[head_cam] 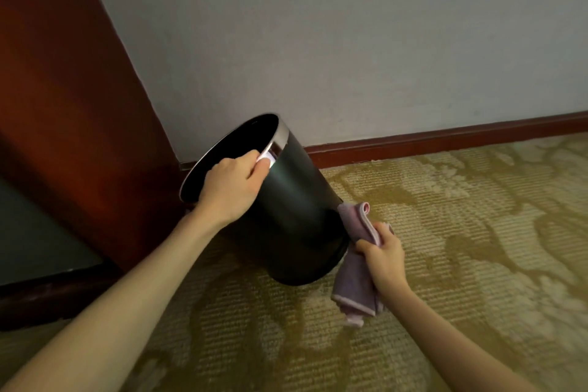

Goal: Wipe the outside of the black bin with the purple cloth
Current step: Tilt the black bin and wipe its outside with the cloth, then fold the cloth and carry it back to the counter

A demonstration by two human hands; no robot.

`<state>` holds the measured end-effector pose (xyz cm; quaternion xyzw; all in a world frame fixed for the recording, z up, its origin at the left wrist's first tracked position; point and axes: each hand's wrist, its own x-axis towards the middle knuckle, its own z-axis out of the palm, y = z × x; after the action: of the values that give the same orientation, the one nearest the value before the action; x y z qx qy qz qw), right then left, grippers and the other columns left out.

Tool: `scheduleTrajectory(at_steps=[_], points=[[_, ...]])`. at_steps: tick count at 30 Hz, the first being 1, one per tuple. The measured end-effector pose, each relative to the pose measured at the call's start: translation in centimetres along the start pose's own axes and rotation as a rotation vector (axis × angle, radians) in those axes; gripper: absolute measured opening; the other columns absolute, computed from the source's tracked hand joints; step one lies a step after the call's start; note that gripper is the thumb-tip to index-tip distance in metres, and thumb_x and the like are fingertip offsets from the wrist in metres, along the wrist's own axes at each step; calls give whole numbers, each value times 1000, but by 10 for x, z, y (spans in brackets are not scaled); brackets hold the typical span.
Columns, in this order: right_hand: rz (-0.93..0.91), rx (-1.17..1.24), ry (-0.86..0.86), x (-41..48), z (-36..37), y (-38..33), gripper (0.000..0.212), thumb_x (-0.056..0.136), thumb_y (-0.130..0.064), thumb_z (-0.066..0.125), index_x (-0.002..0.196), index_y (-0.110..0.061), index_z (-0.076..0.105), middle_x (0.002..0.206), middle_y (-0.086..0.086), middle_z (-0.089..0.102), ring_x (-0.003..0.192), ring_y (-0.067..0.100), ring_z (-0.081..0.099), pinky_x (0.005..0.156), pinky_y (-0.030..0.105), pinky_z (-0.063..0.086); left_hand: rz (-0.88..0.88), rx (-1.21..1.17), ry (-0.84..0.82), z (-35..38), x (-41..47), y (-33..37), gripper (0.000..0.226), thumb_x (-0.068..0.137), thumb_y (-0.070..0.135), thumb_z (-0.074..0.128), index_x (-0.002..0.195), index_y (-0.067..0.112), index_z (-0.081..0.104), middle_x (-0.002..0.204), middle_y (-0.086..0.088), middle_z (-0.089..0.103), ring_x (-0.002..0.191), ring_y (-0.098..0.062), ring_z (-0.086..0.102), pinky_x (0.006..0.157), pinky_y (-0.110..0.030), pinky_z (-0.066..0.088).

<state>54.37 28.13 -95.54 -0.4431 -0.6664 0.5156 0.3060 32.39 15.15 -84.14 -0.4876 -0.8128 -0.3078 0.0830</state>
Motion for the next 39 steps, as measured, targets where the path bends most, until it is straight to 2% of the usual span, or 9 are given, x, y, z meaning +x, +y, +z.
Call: scheduleTrajectory(at_steps=[4,7,11,16,19,25,30,34,39], points=[[27,29,-20,1,-18,7,31,67,-2,64,86,-26,65,78,-4,62,77,17,59,63,27,42,81,-197,-317,1,-7,17,20,92,31,42,73,24,42,60,-1,51,50,-16,49,48,-38,34],[-4,22,-16,3,-33,6,37,67,-4,66,92,-30,65,83,-8,65,82,16,60,63,18,41,145,-215,-520,9,-11,39,13,91,34,44,83,24,45,71,-4,58,58,-18,56,54,-43,44],[-79,41,13,9,-56,2,74,68,-4,68,134,-31,49,123,-10,58,111,10,52,91,28,41,412,55,-653,32,-23,67,15,92,38,38,80,29,41,70,5,53,58,-7,51,52,-33,38],[-100,150,66,12,-91,-2,93,69,-6,73,142,-44,29,132,-16,44,120,8,46,83,21,43,356,68,-587,39,-27,70,19,89,46,40,91,29,49,79,11,57,70,-6,55,60,-31,40],[-81,293,54,12,-98,-17,94,65,-8,75,139,-46,30,142,0,46,118,19,54,84,36,54,165,-231,-635,29,-27,66,24,89,47,47,105,31,55,96,15,59,88,1,57,73,-22,47],[-259,398,-22,5,-97,-97,61,55,-9,76,111,-24,56,87,-5,73,78,10,70,59,21,53,-23,-546,-501,1,-22,70,37,90,24,58,124,17,49,119,3,59,107,-1,56,88,-21,46],[-366,404,-267,-4,-82,-168,51,55,-3,72,99,-22,55,82,-9,74,79,11,69,64,23,53,-160,-830,-489,-36,-4,82,55,83,34,63,132,14,44,127,-1,57,112,-6,57,97,-26,46],[-351,331,-499,-11,-59,-196,45,54,-1,72,95,-14,59,78,-2,73,74,12,66,64,24,52,-234,-1177,-456,-51,4,91,48,82,34,62,124,14,52,121,-6,64,113,-19,60,94,-32,49],[-308,295,-625,-4,-38,-204,41,62,8,71,95,-12,57,75,-2,71,72,10,65,63,19,50,-327,-1447,-163,-55,5,88,34,73,18,68,104,4,64,96,-9,72,92,-18,67,77,-25,53]])
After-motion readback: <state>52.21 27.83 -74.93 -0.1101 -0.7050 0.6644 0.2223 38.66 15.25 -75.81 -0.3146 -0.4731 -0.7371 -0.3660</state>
